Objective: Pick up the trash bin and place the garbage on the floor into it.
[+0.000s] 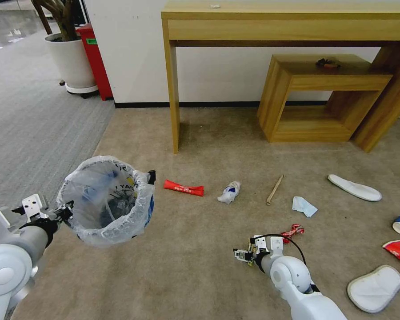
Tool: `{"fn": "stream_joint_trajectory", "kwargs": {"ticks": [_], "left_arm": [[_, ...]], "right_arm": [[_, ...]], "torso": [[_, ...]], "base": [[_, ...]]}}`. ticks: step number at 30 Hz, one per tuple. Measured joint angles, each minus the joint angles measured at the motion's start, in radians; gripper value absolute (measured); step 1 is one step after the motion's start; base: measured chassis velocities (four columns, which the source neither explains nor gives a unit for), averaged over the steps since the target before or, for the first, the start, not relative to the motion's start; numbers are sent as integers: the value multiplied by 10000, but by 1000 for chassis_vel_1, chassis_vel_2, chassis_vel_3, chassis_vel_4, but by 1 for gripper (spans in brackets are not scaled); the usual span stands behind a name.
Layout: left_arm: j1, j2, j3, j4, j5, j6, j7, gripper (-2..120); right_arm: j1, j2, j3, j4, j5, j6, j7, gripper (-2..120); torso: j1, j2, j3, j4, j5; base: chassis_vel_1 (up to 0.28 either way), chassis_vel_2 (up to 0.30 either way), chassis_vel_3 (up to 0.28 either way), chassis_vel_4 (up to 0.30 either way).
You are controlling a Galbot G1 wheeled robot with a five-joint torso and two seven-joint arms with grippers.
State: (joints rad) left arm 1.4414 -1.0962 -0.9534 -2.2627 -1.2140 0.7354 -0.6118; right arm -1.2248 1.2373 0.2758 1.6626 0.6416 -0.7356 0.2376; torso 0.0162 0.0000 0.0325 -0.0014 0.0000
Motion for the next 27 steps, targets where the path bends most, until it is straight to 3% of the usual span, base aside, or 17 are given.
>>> {"fn": "stream_joint_trajectory", "kwargs": {"ticks": [11, 13, 15, 20, 27], "left_arm": [[11, 2, -48, 13, 14, 0, 36, 0], [6, -1, -36, 28, 23, 0, 40, 0], [-13, -5, -13, 67, 42, 0, 47, 0], [-22, -4, -2, 87, 55, 0, 62, 0], [-15, 6, -17, 116, 56, 0, 90, 0]], "right_arm": [[341, 177, -45, -583, -352, 1, -96, 100], [375, 192, -47, -653, -396, 1, -123, 97], [458, 212, -62, -833, -478, 0, -169, 85], [576, 254, -88, -1044, -600, 1, -230, 72], [739, 371, -166, -1298, -696, 1, -234, 69]], "torso": [[0, 0, 0, 0, 0], [0, 0, 0, 0, 0], [0, 0, 0, 0, 0], [0, 0, 0, 0, 0], [0, 1, 0, 0, 0]], "base": [[0, 0, 0, 0], [0, 0, 0, 0], [0, 0, 0, 0], [0, 0, 0, 0], [0, 0, 0, 0]]}}
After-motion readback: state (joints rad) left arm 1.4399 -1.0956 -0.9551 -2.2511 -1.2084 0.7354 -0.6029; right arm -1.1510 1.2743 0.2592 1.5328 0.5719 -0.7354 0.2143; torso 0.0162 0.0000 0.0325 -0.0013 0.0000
